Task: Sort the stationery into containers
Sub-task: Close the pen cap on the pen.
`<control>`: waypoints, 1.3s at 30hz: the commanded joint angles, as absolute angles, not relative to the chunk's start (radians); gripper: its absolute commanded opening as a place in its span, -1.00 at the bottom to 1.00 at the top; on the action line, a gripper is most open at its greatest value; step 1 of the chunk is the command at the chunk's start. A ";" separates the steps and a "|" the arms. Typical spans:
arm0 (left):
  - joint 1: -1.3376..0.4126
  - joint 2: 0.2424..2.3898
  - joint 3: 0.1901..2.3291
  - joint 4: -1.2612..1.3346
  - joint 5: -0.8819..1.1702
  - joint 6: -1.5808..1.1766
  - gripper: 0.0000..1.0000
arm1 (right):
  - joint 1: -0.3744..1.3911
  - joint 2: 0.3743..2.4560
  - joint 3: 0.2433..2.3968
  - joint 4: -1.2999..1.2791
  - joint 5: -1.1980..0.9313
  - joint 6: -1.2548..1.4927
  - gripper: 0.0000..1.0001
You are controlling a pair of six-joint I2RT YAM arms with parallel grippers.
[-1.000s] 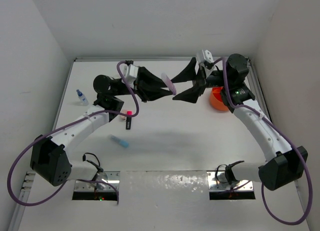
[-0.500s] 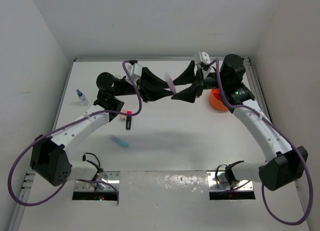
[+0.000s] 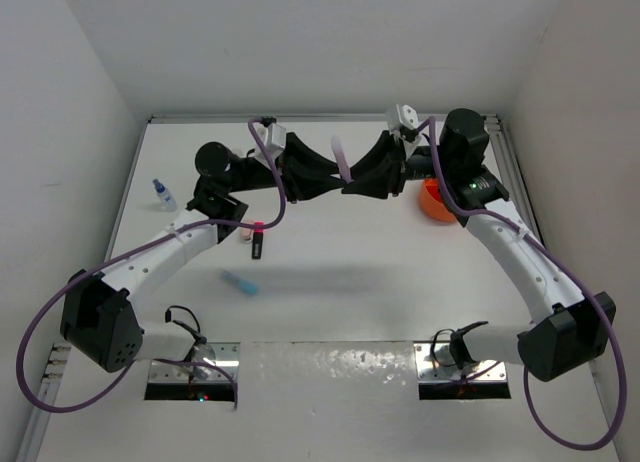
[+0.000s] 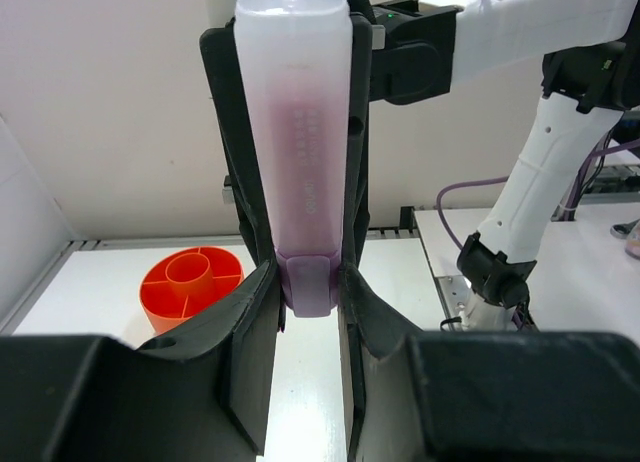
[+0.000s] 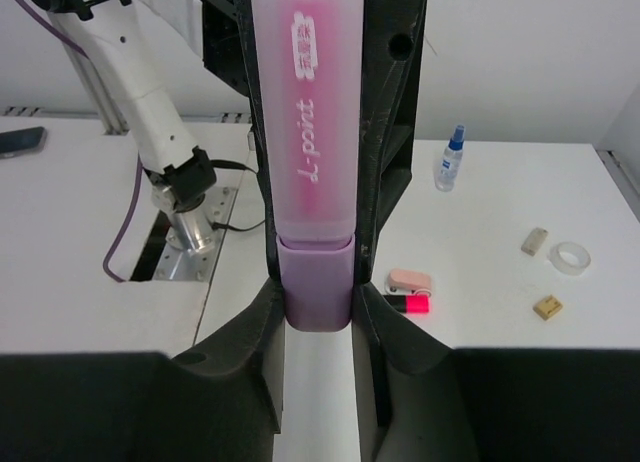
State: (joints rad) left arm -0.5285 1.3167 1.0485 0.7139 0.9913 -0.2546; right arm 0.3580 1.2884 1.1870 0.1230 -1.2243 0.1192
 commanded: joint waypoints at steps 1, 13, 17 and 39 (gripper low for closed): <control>-0.531 1.298 1.086 0.721 0.994 -0.244 -1.00 | 0.365 1.269 1.215 0.147 -1.220 0.098 -0.82; -0.531 1.296 1.086 0.719 0.997 -0.233 -0.55 | 0.368 1.249 1.192 0.152 -1.219 0.083 -1.00; -0.531 1.296 1.086 0.716 1.006 -0.221 -0.11 | 0.368 1.247 1.183 0.170 -1.218 0.089 -1.00; -0.503 1.305 1.203 0.752 0.996 -0.348 0.80 | 0.350 1.250 1.103 0.299 -1.186 0.158 -1.00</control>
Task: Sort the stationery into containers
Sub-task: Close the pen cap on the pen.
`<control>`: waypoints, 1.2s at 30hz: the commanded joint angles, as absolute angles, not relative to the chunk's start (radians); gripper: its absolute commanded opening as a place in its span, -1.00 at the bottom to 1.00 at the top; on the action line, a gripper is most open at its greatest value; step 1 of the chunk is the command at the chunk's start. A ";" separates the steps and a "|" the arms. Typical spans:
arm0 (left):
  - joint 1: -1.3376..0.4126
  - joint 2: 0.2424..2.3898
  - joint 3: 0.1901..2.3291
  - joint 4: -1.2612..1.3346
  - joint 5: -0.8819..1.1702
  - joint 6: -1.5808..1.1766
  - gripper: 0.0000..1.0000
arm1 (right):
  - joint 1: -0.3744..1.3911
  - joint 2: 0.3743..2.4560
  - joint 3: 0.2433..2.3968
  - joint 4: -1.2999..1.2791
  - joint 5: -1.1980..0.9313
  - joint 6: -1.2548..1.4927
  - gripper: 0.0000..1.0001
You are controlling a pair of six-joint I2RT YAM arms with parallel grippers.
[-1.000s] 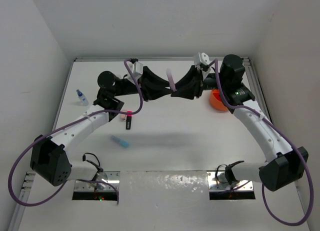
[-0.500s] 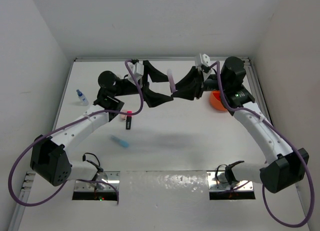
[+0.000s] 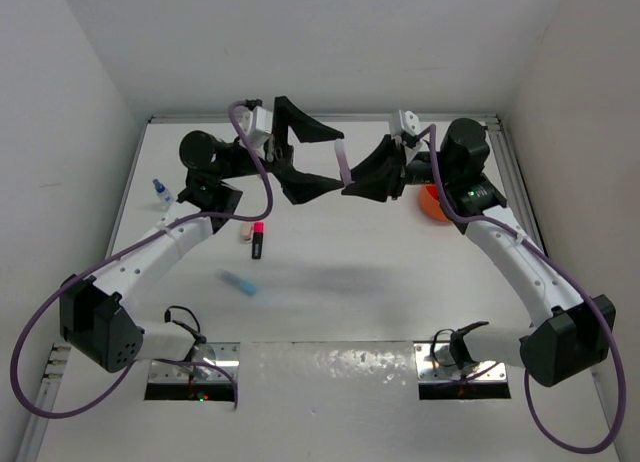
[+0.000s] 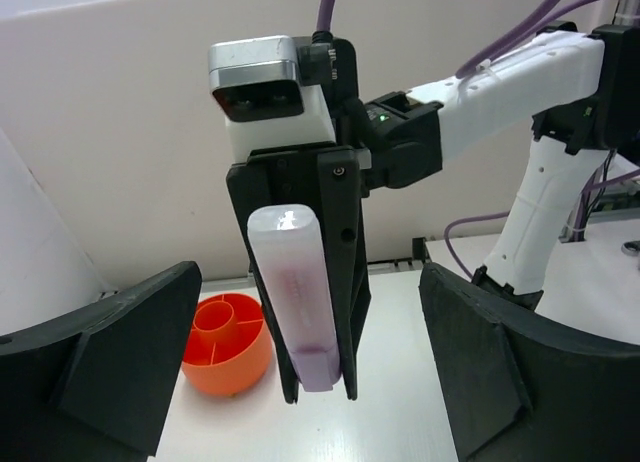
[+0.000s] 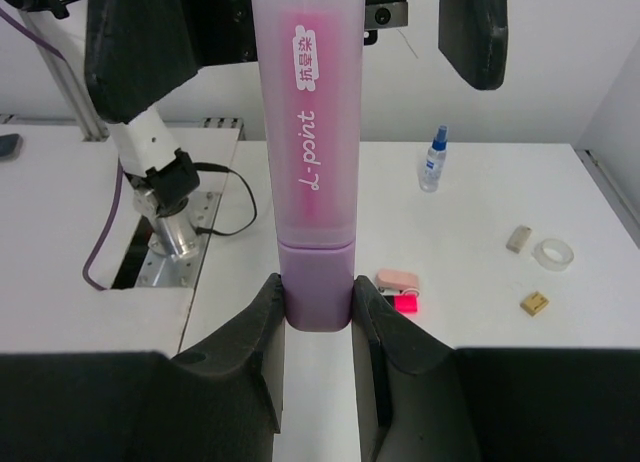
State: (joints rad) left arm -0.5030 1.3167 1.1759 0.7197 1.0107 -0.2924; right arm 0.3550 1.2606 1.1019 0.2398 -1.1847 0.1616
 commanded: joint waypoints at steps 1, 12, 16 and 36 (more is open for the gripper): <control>-0.506 1.307 1.203 0.741 0.985 -0.332 0.76 | 0.348 1.252 1.101 0.308 -1.189 0.164 -1.00; -0.535 1.354 1.198 0.739 0.907 -0.318 0.21 | 0.347 1.269 1.094 0.353 -1.200 0.204 -1.00; -0.545 1.362 1.198 0.755 0.884 -0.318 0.21 | 0.348 1.269 1.091 0.342 -1.200 0.195 -1.00; -0.554 1.367 1.209 0.772 0.888 -0.339 -0.72 | 0.336 1.279 1.085 0.290 -1.190 0.160 -1.00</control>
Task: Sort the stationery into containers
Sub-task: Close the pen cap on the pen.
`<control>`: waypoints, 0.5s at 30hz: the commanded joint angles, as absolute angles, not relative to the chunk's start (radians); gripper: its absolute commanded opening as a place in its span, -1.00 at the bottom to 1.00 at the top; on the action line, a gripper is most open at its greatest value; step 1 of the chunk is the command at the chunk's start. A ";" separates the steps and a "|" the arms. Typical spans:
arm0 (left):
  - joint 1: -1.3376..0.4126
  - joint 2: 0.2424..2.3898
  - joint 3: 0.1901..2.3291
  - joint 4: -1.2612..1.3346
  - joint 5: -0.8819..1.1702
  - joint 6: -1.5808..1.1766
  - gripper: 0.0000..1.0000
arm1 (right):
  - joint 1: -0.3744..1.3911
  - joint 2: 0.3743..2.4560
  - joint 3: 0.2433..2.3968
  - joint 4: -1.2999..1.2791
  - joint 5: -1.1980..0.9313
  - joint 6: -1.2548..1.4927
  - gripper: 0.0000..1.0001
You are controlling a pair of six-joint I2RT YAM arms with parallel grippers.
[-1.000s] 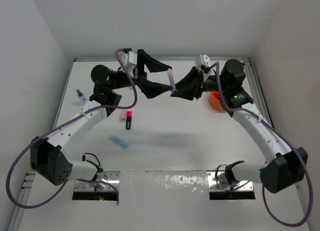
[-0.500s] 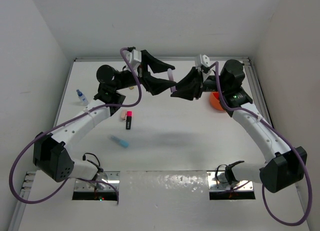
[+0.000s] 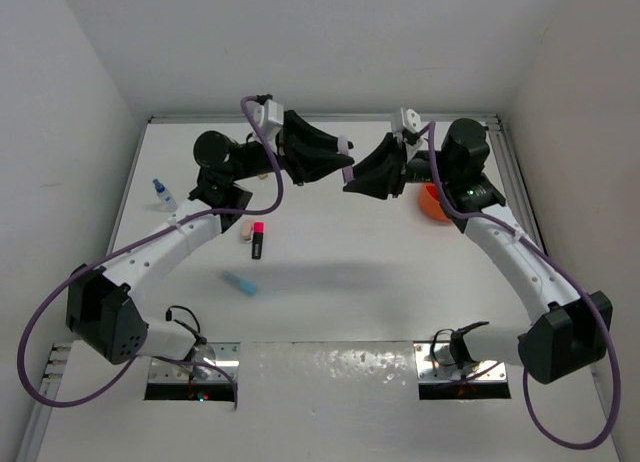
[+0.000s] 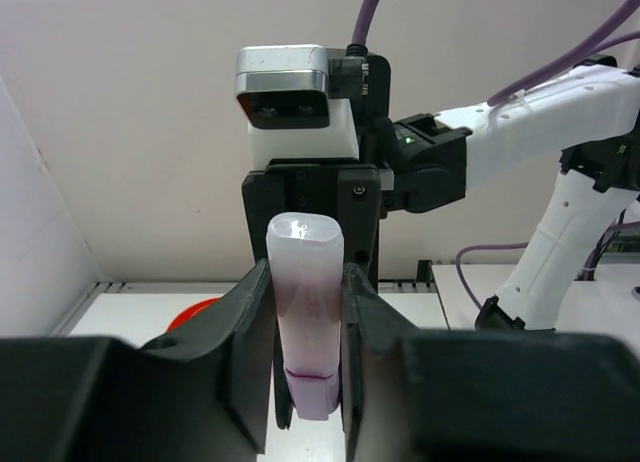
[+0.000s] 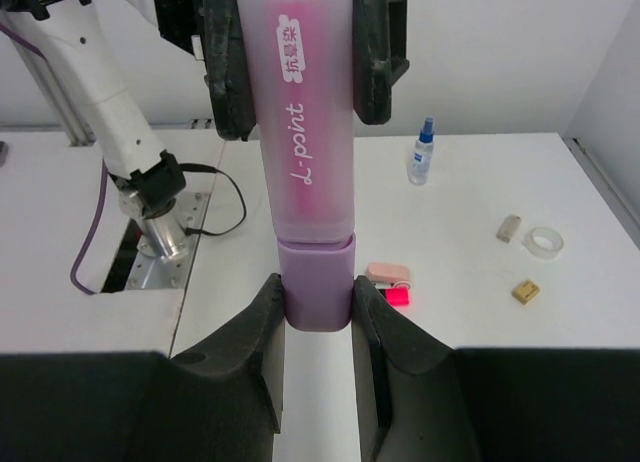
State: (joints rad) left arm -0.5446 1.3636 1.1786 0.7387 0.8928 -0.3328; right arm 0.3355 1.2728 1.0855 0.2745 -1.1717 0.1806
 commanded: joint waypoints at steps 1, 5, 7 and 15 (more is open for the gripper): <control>-0.557 1.370 1.209 0.764 0.879 -0.337 -0.84 | 0.337 1.281 1.092 0.290 -1.190 0.160 -1.00; -0.566 1.374 1.210 0.729 0.865 -0.342 -1.00 | 0.351 1.290 1.126 0.301 -1.190 0.163 -1.00; -0.574 1.374 1.213 0.651 0.853 -0.339 -1.00 | 0.354 1.299 1.146 0.324 -1.189 0.193 -1.00; -0.574 1.364 1.157 0.489 0.782 -0.235 -1.00 | 0.339 1.312 1.106 0.771 -1.177 0.532 -1.00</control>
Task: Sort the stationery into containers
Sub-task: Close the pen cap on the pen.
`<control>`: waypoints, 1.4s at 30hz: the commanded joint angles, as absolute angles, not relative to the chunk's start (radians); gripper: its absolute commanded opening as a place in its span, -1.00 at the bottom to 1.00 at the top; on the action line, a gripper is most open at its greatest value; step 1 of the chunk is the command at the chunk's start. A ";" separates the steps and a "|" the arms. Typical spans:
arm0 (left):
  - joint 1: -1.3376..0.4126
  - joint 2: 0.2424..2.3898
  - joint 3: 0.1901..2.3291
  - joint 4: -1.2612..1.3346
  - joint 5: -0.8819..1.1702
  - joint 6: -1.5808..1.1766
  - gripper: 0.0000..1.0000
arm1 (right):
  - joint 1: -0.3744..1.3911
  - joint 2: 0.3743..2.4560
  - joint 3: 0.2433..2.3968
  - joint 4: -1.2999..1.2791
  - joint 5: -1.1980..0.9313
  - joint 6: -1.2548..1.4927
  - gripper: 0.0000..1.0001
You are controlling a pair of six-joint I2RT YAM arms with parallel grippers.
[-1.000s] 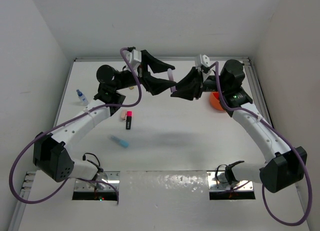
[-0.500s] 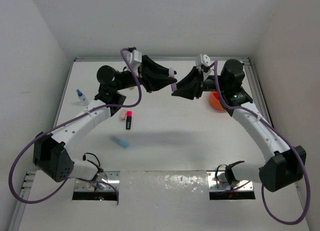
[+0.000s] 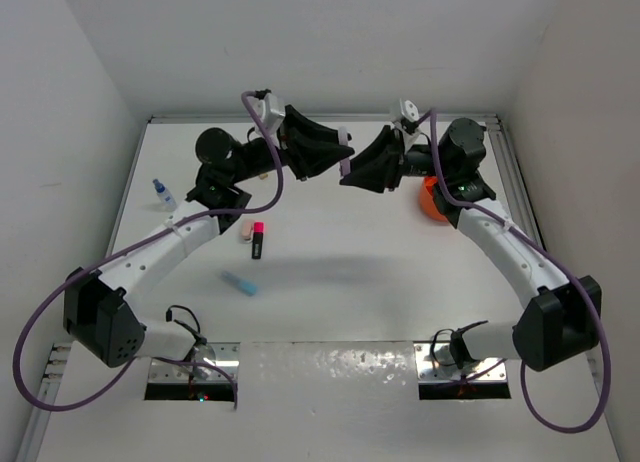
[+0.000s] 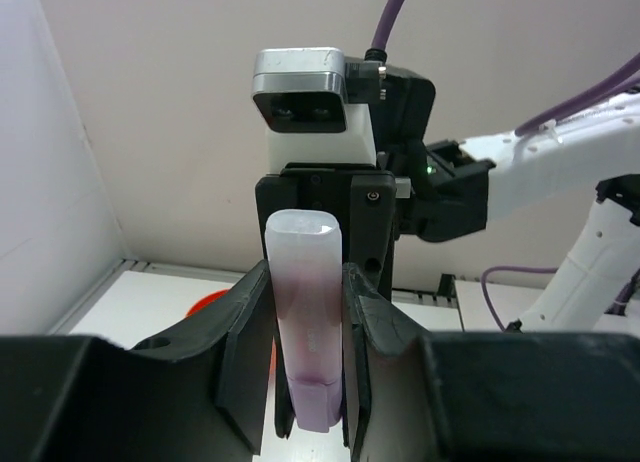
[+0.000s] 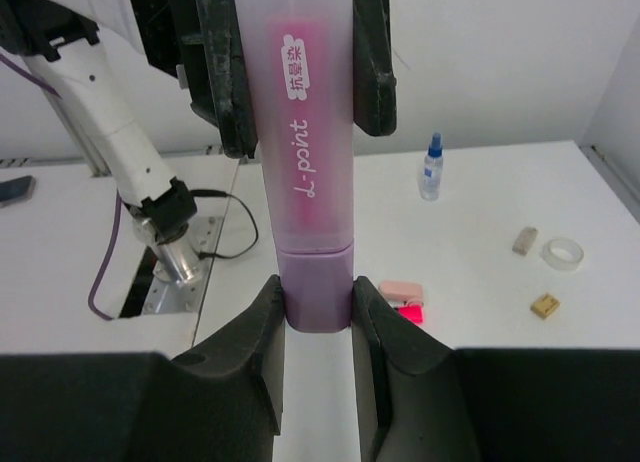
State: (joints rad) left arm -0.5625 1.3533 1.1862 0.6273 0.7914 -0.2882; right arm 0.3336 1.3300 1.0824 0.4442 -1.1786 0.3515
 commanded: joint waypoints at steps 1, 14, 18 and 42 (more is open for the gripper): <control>-0.575 1.361 1.146 0.500 0.790 -0.229 -1.00 | 0.333 1.315 1.095 0.870 -1.172 0.567 -1.00; -0.591 1.385 1.062 0.500 0.790 -0.193 -1.00 | 0.324 1.332 1.124 1.094 -1.137 0.773 -1.00; -0.600 1.404 1.071 0.489 0.788 -0.181 -1.00 | 0.360 1.313 1.141 0.849 -1.132 0.559 -1.00; -0.580 1.411 1.020 0.356 0.732 -0.026 -1.00 | 0.342 1.304 1.072 0.912 -0.985 0.580 -1.00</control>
